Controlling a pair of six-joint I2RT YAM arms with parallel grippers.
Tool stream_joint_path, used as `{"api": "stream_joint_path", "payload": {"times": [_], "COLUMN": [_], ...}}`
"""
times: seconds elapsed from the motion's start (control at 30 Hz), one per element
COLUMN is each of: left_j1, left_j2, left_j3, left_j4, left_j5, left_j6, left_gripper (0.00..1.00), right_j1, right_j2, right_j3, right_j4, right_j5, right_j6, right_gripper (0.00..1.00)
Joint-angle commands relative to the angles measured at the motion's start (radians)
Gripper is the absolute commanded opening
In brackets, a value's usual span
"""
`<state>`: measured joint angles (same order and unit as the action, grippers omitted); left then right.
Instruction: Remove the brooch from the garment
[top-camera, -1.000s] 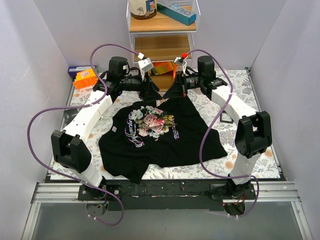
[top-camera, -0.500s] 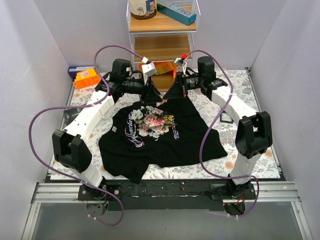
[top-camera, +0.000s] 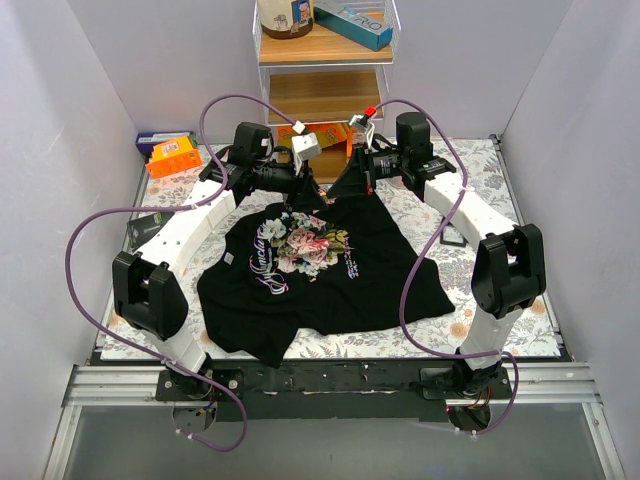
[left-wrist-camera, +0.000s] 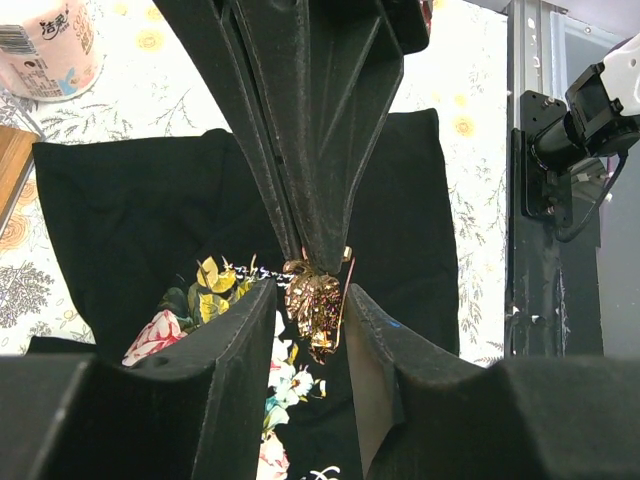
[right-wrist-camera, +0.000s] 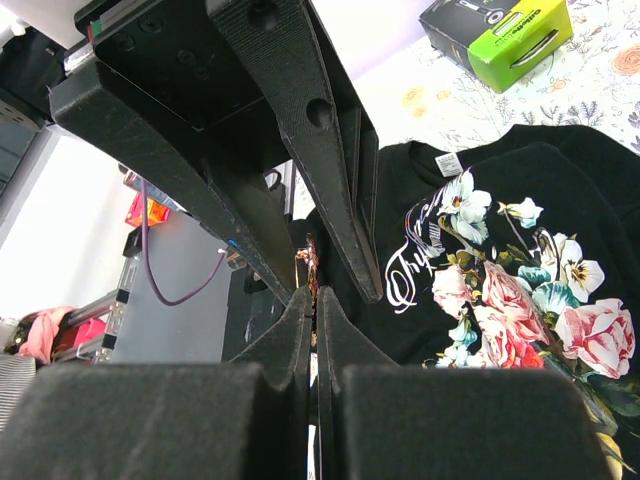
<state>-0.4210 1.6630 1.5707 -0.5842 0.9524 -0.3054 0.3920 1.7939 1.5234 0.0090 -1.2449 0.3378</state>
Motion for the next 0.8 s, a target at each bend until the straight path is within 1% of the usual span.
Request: {"api": "stream_joint_path", "payload": {"times": [0.0,0.23,0.37,0.43,0.77], "left_j1": [-0.004,-0.004,-0.002,-0.002,-0.002], "left_j2": [-0.017,-0.022,-0.026,-0.028,-0.026], "left_j3": [0.031,0.031,0.031,0.040,0.046], "left_j4": [-0.008,-0.008,-0.016,-0.020,-0.020], "left_j5": [-0.006,-0.015,-0.017,-0.015,-0.023], "left_j6": [0.014,0.012,0.012,0.017,0.020], "left_gripper": [0.32,0.33,0.39,0.40,0.36], "right_j1": [-0.007,-0.005,-0.007,-0.005,-0.007], "right_j2": [-0.050,-0.044,-0.042,-0.041,-0.039], "right_j3": [-0.003,-0.005,-0.008,-0.008,-0.006], "right_j4": [0.040,0.042,0.040,0.040,0.034], "right_j5": [-0.019,-0.018,-0.019,-0.016,-0.014], "right_j6": [0.007,0.007,0.006,0.004,-0.002], "right_gripper": [0.01,0.01,0.01,0.01,0.01]}}
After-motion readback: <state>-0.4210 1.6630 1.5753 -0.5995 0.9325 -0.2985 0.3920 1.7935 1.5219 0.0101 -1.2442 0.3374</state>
